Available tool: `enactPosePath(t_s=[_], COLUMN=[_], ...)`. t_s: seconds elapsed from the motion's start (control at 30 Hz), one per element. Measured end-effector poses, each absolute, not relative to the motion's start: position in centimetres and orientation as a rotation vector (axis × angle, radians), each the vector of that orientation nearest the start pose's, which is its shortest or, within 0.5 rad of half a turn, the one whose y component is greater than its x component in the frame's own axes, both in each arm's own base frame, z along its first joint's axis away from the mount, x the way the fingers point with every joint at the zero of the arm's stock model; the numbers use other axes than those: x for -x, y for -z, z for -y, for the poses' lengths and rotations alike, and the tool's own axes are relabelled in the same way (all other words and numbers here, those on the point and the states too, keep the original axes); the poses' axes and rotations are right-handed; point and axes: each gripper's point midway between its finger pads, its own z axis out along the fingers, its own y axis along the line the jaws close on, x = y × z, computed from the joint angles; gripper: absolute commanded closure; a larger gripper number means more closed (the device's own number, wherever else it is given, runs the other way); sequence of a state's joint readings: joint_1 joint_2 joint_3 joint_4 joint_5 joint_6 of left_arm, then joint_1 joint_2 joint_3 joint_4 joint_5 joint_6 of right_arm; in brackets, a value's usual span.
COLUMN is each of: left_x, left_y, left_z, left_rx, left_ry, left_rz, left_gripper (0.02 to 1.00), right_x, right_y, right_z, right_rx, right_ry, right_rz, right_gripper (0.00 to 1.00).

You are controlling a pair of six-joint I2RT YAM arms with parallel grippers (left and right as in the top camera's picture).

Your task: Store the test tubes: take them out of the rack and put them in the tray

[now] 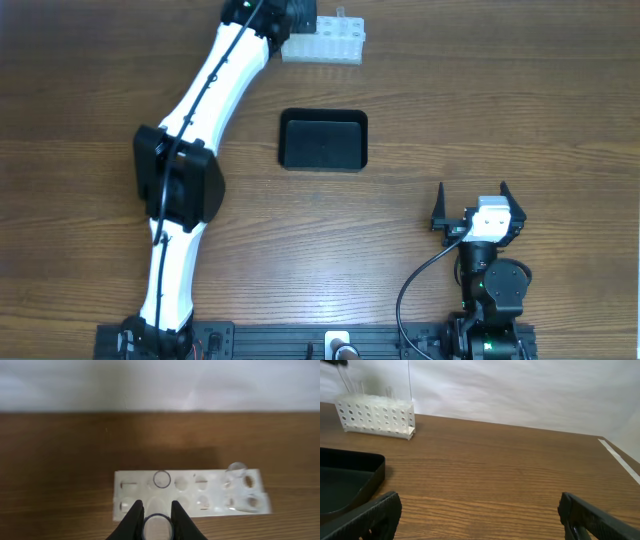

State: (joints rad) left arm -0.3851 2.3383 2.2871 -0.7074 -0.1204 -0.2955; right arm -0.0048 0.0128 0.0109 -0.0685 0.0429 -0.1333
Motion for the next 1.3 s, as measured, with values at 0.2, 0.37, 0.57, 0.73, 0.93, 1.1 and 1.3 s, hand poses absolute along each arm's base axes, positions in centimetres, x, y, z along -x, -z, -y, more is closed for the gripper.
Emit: enactPosePath(t_s=[0.2, 0.37, 0.57, 0.73, 0.93, 1.1, 1.3], left_x=[-57.9, -55.3, -50.3, -46.0, -42.2, -39.7, -37.9], left_y=[-23.6, -25.7, -26.5, -25.2, -23.5, -21.7, -17.7], left_z=[21.3, 20.2, 18.9, 18.6, 18.9, 19.1, 19.1], left_rx=[-0.037, -0.035, 0.011, 0.035, 0.021, -0.004, -0.017], left_ry=[0.229, 0.217, 0.235, 0.256, 0.235, 0.190, 0.114], left_rz=[-2.259, -2.301, -2.443, -2.618, -2.777, -2.905, -3.086], left_gripper=[0.925, 0.963, 0.980, 0.989, 0.952, 0.965, 0.980], right_x=[-24.6, -24.6, -24.6, -24.6, -24.6, -24.6, -24.6], right_y=[-15.9, -15.9, -15.9, -15.9, -15.9, -15.9, -15.9], right_z=[0.9, 0.8, 0.8, 0.8, 0.8, 0.8, 0.9], right_rx=[0.073, 0.074, 0.074, 0.073, 0.074, 0.073, 0.073], right_ry=[0.141, 0.141, 0.141, 0.141, 0.141, 0.140, 0.141], right_rz=[-1.641, -1.641, -1.641, -1.641, -1.641, -1.641, -1.641], right_gripper=[0.009, 0.009, 0.009, 0.009, 0.014, 0.007, 0.009])
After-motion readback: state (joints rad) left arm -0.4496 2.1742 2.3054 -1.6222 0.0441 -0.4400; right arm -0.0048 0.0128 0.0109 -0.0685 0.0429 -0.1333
